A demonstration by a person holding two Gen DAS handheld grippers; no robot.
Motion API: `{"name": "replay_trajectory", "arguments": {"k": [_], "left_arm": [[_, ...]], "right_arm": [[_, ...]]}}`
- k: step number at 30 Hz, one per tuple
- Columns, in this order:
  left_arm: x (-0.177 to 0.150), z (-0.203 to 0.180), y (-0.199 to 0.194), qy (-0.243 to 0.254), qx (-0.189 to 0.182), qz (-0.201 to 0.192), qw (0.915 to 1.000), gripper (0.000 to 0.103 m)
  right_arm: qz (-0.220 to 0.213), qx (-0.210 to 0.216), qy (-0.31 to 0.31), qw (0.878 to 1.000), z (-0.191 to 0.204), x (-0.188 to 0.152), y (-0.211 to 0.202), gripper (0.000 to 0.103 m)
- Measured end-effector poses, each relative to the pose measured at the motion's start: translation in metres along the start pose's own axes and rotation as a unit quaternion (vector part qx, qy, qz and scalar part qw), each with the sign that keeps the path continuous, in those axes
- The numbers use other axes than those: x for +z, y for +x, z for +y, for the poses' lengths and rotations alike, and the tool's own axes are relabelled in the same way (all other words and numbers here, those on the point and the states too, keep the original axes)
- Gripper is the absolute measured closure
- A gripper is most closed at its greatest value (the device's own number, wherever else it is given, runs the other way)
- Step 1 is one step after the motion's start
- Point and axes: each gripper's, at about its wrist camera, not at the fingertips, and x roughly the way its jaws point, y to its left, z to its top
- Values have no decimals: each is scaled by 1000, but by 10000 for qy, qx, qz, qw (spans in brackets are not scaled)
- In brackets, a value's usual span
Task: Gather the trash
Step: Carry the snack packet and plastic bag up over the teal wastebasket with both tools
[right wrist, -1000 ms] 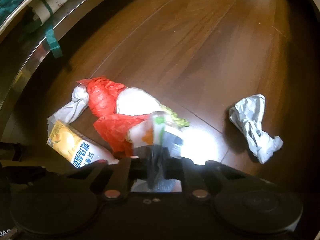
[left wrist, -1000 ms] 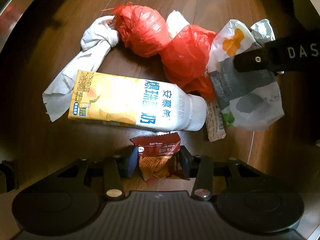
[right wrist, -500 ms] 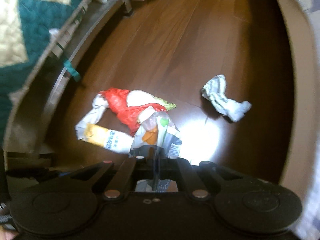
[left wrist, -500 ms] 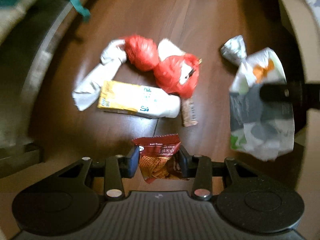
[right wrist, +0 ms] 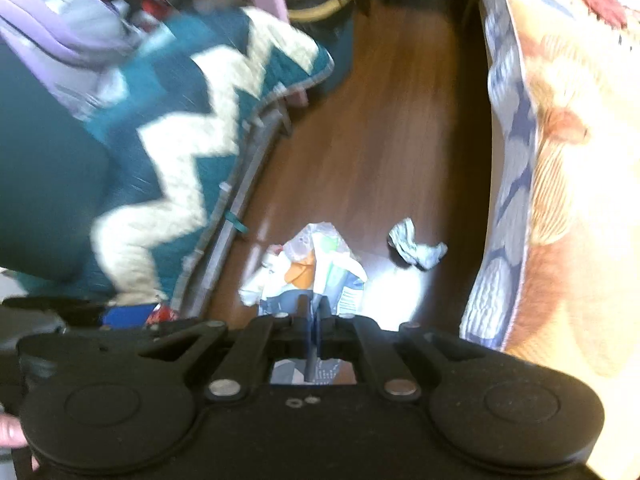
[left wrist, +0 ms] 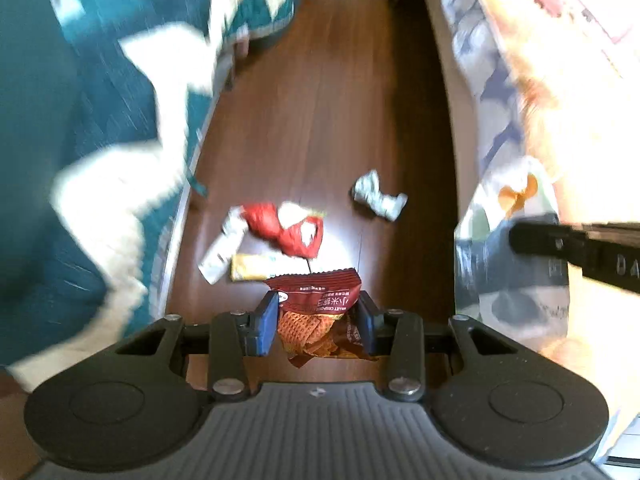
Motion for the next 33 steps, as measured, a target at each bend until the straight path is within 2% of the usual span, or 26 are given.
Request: {"name": "replay_trajectory", "arguments": {"k": [5, 11, 16, 20, 24, 29, 33], "left_arm": [[20, -6, -93, 241, 73, -287, 9993, 63], [41, 5, -197, 40, 0, -593, 9982, 63], [53, 28, -266, -206, 2, -776, 9968, 63], [57, 57, -307, -370, -5, -1005, 9942, 63], [64, 92, -335, -515, 159, -1160, 9918, 63], [75, 136, -354, -650, 366, -1255, 9893, 63], [81, 170, -354, -853, 514, -1228, 9874, 63]], "right_arm": [[-221, 211, -264, 9992, 40, 19, -79, 102], [-553, 425, -535, 9961, 89, 46, -156, 102], [-766, 729, -712, 9918, 134, 63, -195, 102], [-836, 906, -985, 9875, 177, 81, -209, 102], [-865, 1033, -1258, 9829, 223, 97, -213, 102], [-724, 1073, -1412, 9815, 271, 112, -198, 102], [-581, 1034, -1434, 9825, 298, 122, -179, 102]]}}
